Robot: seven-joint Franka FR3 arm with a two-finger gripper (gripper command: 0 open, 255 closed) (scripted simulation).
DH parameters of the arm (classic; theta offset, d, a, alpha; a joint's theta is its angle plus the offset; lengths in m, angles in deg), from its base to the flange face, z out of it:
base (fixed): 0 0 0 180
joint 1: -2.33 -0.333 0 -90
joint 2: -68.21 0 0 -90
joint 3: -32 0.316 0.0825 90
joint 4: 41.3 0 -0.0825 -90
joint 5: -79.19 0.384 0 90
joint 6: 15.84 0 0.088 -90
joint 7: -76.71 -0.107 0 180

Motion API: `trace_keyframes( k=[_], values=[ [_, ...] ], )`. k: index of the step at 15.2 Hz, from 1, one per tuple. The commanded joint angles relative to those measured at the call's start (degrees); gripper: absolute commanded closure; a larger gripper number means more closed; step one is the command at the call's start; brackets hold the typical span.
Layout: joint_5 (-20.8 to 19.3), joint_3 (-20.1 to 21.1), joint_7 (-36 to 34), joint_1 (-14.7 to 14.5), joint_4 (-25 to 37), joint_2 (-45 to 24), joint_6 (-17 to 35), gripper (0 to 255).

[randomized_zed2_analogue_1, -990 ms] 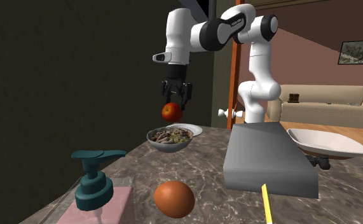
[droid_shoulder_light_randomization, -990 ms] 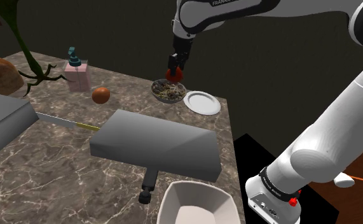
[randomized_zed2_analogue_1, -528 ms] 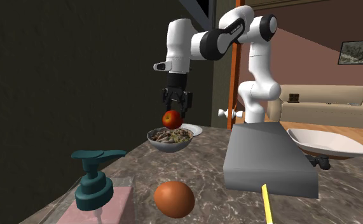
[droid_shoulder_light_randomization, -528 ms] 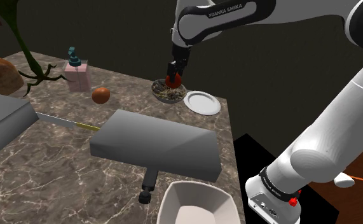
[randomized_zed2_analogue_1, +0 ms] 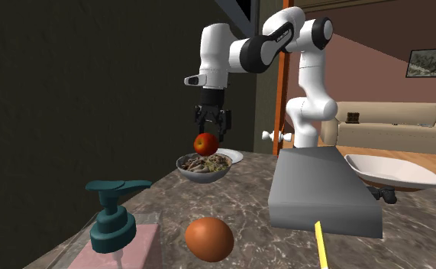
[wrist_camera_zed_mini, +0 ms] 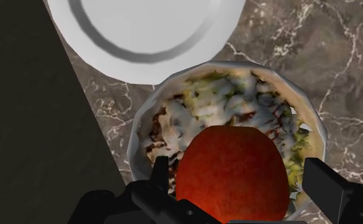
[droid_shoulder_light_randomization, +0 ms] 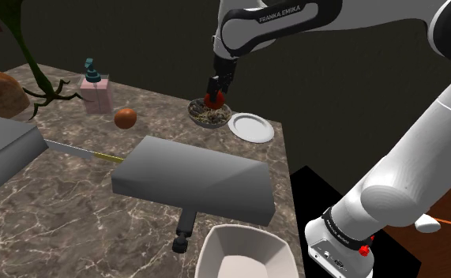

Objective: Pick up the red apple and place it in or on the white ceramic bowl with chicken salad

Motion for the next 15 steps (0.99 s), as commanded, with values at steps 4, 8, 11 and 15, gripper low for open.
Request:
trace_keyframes(
  k=[4, 8, 11, 15],
  values=[
    [0.22, 0.08, 0.09, -0.06, 1.09, 0.71, -1.82, 0],
    [0.73, 0.21, 0.43, -0.15, 4.47, 2.42, -6.89, 0],
    [0.73, 0.20, 0.43, -0.15, 4.47, 2.43, -6.89, 0],
    [0.73, 0.20, 0.43, -0.15, 4.47, 2.42, -6.89, 0]
  ],
)
